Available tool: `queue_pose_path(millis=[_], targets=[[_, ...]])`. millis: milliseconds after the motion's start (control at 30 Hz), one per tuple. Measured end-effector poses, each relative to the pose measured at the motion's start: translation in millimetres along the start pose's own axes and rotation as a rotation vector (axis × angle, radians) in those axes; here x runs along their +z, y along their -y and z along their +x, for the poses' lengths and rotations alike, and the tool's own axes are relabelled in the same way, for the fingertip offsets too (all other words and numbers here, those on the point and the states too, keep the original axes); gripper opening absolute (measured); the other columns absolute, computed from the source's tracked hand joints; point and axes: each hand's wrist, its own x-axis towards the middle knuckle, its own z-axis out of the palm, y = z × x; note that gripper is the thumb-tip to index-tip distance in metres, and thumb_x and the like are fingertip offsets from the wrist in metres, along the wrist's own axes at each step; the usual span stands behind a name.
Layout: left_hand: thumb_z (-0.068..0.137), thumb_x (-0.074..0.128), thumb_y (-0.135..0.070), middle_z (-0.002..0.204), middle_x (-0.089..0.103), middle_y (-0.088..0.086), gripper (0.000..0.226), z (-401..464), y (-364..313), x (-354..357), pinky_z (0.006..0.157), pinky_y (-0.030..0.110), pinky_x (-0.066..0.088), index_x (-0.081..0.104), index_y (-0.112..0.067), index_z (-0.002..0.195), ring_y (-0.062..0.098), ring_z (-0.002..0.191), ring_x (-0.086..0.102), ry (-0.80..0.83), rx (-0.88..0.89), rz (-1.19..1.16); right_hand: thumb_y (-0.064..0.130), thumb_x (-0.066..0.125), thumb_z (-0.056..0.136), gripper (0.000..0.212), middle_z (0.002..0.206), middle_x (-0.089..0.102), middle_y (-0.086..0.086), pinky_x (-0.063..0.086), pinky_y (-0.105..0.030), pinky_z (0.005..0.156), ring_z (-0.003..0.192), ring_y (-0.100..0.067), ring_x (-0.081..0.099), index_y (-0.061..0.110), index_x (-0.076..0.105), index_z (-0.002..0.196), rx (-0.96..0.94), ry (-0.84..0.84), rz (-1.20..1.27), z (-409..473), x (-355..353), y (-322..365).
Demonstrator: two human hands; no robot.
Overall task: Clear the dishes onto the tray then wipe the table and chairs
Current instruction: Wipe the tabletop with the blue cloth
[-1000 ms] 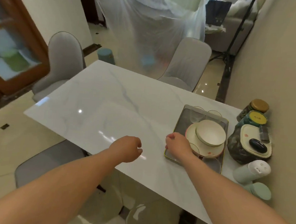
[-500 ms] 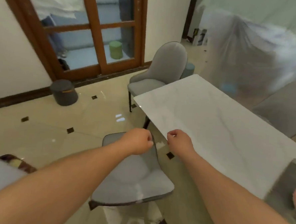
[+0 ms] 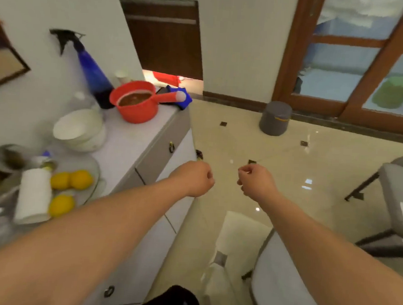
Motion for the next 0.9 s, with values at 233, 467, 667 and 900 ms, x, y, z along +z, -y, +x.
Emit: queue_pose_path(millis=[233, 467, 667, 900], targets=[[0.097, 0.053, -0.039, 0.116, 0.070, -0.002, 0.029, 12, 96, -63, 0.086, 0.033, 0.052, 0.071, -0.024, 0.114, 0.023, 0.107, 0.063, -0.158, -0.155, -0.047, 0.022, 0.049, 0.094, 0.022, 0.082, 0.073, 0.000, 0.059, -0.036, 0.063, 0.066, -0.020, 0.067, 0.018, 0.069, 0.103, -0.219, 0.178, -0.082, 61, 97, 125], [0.096, 0.055, -0.035, 0.092, 0.072, -0.007, 0.022, 57, 176, -144, 0.068, 0.032, 0.052, 0.074, -0.024, 0.093, 0.016, 0.084, 0.065, -0.298, -0.195, -0.122, 0.024, 0.049, 0.101, 0.016, 0.084, 0.068, 0.006, 0.055, -0.030, 0.064, 0.076, -0.013, 0.067, 0.027, 0.064, 0.103, -0.449, 0.066, -0.152, 125, 142, 252], [0.100, 0.051, -0.038, 0.079, 0.068, -0.002, 0.030, 90, 211, -179, 0.063, 0.030, 0.047, 0.073, -0.023, 0.085, 0.017, 0.074, 0.063, -0.356, -0.246, -0.227, 0.022, 0.050, 0.100, 0.019, 0.087, 0.067, 0.009, 0.061, -0.033, 0.068, 0.075, -0.010, 0.067, 0.028, 0.064, 0.111, -0.511, 0.004, -0.100, 188, 155, 317], [0.092, 0.052, -0.033, 0.084, 0.069, -0.005, 0.026, 154, 215, -216, 0.070, 0.035, 0.052, 0.071, -0.022, 0.079, 0.019, 0.079, 0.063, -0.482, -0.343, -0.149, 0.026, 0.062, 0.095, 0.021, 0.099, 0.068, -0.003, 0.060, -0.040, 0.085, 0.091, -0.023, 0.067, 0.019, 0.067, 0.114, -0.442, 0.383, -0.565, 303, 161, 342]])
